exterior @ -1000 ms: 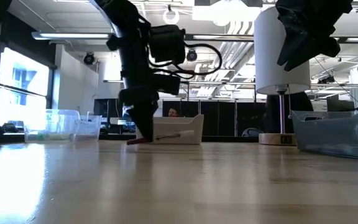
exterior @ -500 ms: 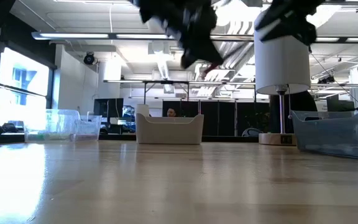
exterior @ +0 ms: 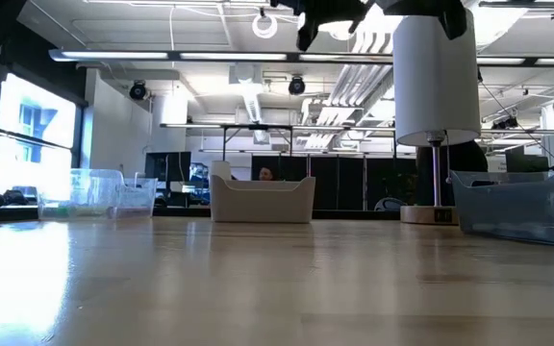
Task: Pick & Place Markers
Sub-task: Put the purple marker into the black bin
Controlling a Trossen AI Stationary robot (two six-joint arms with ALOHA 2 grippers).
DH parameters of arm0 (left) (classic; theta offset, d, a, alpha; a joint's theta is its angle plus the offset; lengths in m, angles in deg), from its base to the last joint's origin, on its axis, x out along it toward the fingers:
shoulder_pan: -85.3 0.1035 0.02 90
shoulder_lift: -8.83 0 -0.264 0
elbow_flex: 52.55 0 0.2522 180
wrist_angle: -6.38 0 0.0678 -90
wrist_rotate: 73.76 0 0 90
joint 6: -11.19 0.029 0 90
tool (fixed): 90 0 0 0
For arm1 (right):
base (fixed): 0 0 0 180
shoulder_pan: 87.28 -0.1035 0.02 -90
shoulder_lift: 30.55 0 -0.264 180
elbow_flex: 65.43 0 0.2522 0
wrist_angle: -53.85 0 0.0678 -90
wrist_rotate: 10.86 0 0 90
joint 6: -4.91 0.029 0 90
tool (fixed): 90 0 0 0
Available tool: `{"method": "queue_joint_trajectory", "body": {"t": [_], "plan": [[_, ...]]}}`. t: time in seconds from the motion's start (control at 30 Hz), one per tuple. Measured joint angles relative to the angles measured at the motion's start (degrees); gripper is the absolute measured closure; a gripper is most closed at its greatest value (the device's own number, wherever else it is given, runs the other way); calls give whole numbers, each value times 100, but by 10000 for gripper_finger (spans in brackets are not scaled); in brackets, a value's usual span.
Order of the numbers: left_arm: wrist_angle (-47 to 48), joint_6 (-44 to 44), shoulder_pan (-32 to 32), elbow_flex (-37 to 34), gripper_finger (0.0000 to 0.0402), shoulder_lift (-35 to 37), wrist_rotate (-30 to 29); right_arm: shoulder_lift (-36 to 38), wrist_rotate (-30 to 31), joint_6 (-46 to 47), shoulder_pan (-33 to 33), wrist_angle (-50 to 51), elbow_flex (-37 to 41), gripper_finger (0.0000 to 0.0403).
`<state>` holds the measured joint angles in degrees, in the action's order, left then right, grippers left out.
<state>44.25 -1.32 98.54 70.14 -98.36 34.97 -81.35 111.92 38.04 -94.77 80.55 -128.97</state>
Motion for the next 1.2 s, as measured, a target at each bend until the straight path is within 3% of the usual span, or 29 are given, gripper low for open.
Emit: {"method": "queue_joint_trajectory", "body": {"t": [0.23,0.67,0.8,0.97,1.1,1.2], "plan": [[-392,-302,-5,25,374,2,324,-21,441,-423,171,-531,0,263],[-468,-435,-123,25,374,4,285,-23,-305,-865,653,-1074,0,266],[-468,-432,-177,25,374,4,306,-23,-706,-1052,757,-1331,0,293],[-468,-371,-177,23,375,4,329,-23,-930,-1039,787,-1348,-1,374],[-465,-351,-181,23,372,4,339,-23,-980,-1026,789,-1323,-7,374],[-459,-457,-201,23,337,4,295,-23,-989,-1048,789,-1284,-9,373]]}}
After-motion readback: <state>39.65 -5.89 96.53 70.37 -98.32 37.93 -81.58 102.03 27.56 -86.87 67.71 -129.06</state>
